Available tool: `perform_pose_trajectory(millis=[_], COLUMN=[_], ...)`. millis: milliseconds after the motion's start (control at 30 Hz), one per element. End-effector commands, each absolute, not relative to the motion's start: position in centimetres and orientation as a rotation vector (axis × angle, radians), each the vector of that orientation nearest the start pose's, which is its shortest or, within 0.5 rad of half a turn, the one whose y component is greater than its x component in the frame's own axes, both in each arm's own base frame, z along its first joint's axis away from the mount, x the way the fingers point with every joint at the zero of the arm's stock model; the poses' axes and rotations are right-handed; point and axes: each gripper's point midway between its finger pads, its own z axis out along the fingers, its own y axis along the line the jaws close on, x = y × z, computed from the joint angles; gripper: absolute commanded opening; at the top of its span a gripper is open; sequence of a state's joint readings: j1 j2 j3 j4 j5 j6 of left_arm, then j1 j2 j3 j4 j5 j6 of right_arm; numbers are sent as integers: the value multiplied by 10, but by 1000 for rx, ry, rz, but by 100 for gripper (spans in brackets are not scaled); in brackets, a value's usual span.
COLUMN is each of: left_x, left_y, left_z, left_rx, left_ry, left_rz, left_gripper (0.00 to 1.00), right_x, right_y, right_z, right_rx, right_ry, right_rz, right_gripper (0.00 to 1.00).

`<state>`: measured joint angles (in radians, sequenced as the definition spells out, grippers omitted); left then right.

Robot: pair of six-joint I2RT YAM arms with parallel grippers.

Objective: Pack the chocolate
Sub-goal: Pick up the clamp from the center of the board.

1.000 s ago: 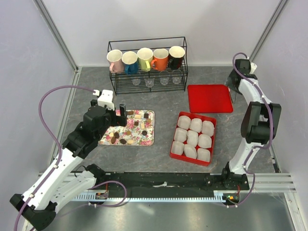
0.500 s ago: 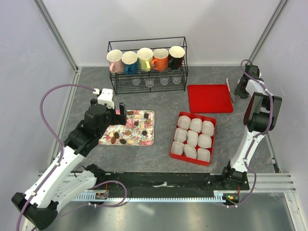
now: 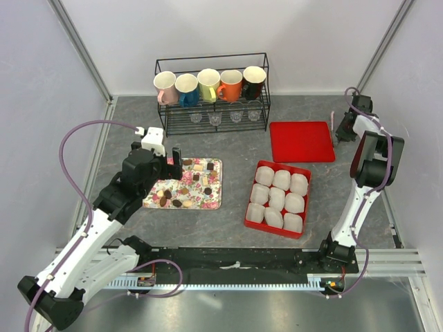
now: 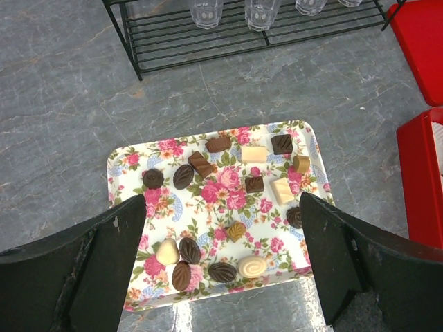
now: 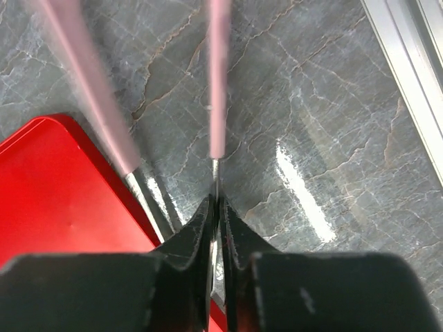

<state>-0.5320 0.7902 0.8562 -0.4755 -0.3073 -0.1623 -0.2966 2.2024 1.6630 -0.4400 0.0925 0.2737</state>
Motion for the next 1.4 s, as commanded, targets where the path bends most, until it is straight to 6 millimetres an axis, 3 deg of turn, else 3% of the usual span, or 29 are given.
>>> perform_pose_trajectory(millis=[0, 133, 300, 333, 500, 533, 667, 733, 900, 1033, 1367], left_x=[271, 271, 269, 268, 267, 267, 265, 263, 258, 256, 257], left_y=[-105, -105, -105, -106, -104, -104, -108, -113, -130, -145, -202], left_z=[249, 249, 251, 251, 254, 254, 258, 260, 265, 277, 284], left_rx=[166, 165, 154, 155, 123, 111, 80, 55, 18, -9, 23], left_ry=[1923, 1922, 1916, 1917, 1907, 1906, 1903, 1902, 1888, 1858, 1877], left_rz=[-165, -169, -187, -191, -210, -216, -269, -319, -464, -591, -932], left_gripper=[99, 98, 98, 98, 98, 99, 99, 100, 100, 100, 100], right_x=[500, 500, 497, 496, 484, 481, 468, 455, 428, 400, 334], right_y=[-168, -172, -168, -167, -141, -133, -78, -57, 18, 60, 166], right_z=[35, 69, 105, 122, 156, 173, 188, 194, 204, 213, 198], right_rx=[738, 752, 771, 763, 728, 711, 611, 585, 436, 346, 119], right_ry=[2403, 2314, 2212, 2176, 2124, 2094, 2109, 2130, 2170, 2172, 2215], right_rz=[-161, -182, -147, -140, -102, -89, -6, 27, 172, 280, 515], right_gripper=[10, 1, 0, 0, 0, 0, 0, 0, 0, 0, 0])
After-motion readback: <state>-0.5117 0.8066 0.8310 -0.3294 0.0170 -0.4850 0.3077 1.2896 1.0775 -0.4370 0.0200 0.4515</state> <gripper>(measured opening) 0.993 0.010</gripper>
